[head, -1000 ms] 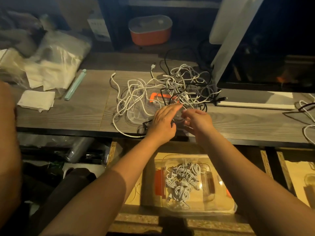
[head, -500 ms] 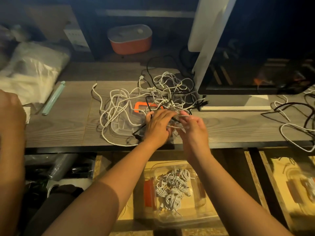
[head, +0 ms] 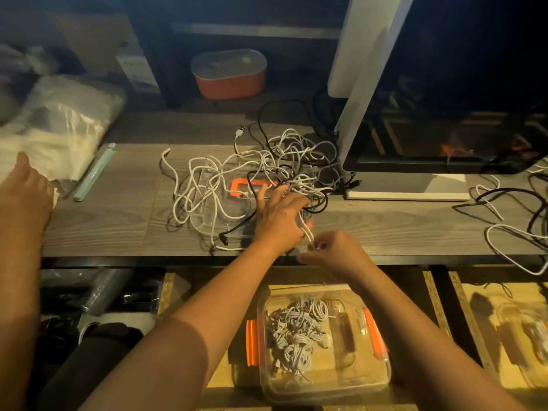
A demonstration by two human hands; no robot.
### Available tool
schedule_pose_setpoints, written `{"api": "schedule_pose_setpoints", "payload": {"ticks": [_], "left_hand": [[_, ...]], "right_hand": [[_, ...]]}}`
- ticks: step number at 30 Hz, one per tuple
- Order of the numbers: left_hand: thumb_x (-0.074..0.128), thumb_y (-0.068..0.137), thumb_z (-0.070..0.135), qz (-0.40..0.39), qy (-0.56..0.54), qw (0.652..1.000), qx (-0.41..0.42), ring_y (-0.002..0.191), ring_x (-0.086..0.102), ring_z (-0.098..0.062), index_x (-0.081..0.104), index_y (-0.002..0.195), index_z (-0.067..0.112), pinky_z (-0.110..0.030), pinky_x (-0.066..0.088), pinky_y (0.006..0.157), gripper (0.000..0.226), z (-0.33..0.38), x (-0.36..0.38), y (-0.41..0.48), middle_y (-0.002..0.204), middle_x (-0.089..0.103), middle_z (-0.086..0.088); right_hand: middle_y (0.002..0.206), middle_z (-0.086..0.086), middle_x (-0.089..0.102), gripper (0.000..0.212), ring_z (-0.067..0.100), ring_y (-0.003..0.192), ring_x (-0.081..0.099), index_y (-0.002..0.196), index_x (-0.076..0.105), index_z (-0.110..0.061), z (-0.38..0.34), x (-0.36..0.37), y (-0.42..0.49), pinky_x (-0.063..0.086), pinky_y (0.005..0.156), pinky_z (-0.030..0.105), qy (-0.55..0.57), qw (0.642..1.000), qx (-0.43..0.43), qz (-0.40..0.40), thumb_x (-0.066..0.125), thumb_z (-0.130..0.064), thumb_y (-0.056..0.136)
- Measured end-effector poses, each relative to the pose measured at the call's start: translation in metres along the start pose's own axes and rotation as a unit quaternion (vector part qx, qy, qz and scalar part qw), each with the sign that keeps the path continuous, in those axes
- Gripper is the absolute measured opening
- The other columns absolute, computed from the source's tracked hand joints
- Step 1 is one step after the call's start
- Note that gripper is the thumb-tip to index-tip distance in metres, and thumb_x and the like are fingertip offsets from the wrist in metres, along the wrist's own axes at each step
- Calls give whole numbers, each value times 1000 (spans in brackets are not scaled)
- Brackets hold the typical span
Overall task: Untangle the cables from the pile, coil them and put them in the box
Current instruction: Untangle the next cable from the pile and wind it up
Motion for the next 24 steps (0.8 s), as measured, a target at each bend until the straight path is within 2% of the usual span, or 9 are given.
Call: {"api": "schedule_pose_setpoints", "payload": {"ticks": [2, 5, 9, 12, 14, 15, 17, 20, 24], "left_hand": [[63, 84, 34, 36, -38, 998, -23, 132, 36, -21, 59, 120, 23, -41, -3, 113, 38, -1, -5, -1, 115, 65, 0], [62, 86, 25, 36, -109, 989, -93, 126, 30, -16, 49, 130, 25, -40, 9, 111, 46, -13, -8, -1, 102, 60, 10], [62, 84, 15, 58, -93, 990, -87, 122, 45, -24, 53, 126, 24, -38, 13, 110, 44, -20, -7, -3, 111, 65, 2], [58, 85, 9, 43, -98, 986, -129, 132, 32, -27, 54, 124, 23, -37, 9, 112, 42, -22, -3, -6, 121, 60, -1], [56, 86, 14, 42, -91, 988, -120, 129, 37, -26, 52, 124, 22, -35, 3, 114, 39, -20, -3, -6, 115, 63, 1], [55, 86, 18, 40, -80, 990, -107, 127, 41, -26, 50, 125, 22, -33, 0, 114, 39, -18, -3, -6, 112, 64, 2], [57, 86, 23, 24, -44, 995, -89, 131, 40, -22, 46, 131, 22, -30, -7, 114, 46, -15, -3, -5, 119, 62, 1], [60, 86, 25, 30, 9, 998, -57, 137, 33, -16, 46, 135, 21, -33, -14, 113, 51, -11, -11, -2, 136, 53, -6], [64, 85, 22, 53, 27, 998, -30, 134, 39, -20, 58, 124, 19, -44, -7, 113, 39, -8, -24, 2, 127, 60, -6]], "right_hand": [[82, 4, 66, 12, 19, 78, 61, 83, 65, -20, -1, -1, 2, 52, 75, 42, -43, 999, -20, 23, 61, -29, 89], [74, 2, 59, 20, 11, 68, 54, 79, 63, -12, -7, -14, 1, 44, 67, 34, 153, 984, -57, 74, 53, -21, 94], [78, -13, 68, 20, -9, 70, 63, 98, 64, -14, -19, -23, -6, 50, 65, 13, 490, 868, -43, 66, 47, -7, 95], [97, 1, 70, 23, 13, 97, 65, 90, 63, -10, -27, -24, -6, 49, 87, 33, 614, 787, -39, 50, 41, -13, 96], [80, 6, 67, 22, 20, 83, 65, 83, 55, -9, -25, -28, -6, 49, 82, 35, 661, 747, -26, 70, 39, -15, 96], [71, 2, 63, 18, 18, 71, 61, 83, 53, -10, -21, -31, -6, 49, 74, 33, 633, 767, -18, 100, 41, -15, 96], [70, -3, 55, 5, 13, 63, 52, 88, 50, -14, -14, -38, -6, 44, 62, 29, 483, 864, -14, 140, 51, -13, 93], [83, -6, 58, 16, 11, 71, 59, 99, 55, -18, -9, -27, 0, 45, 59, 23, 226, 972, -11, 62, 64, -19, 87], [85, 4, 68, 17, 17, 80, 63, 86, 67, -14, 5, -3, -1, 55, 77, 40, -79, 993, 27, -81, 66, -31, 84]]}}
Point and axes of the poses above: each hand's wrist, its own y-axis towards the middle knuckle, its own x-axis out of the palm, z = x × y, the point moved 6 cm from there along y, towards the middle knuckle
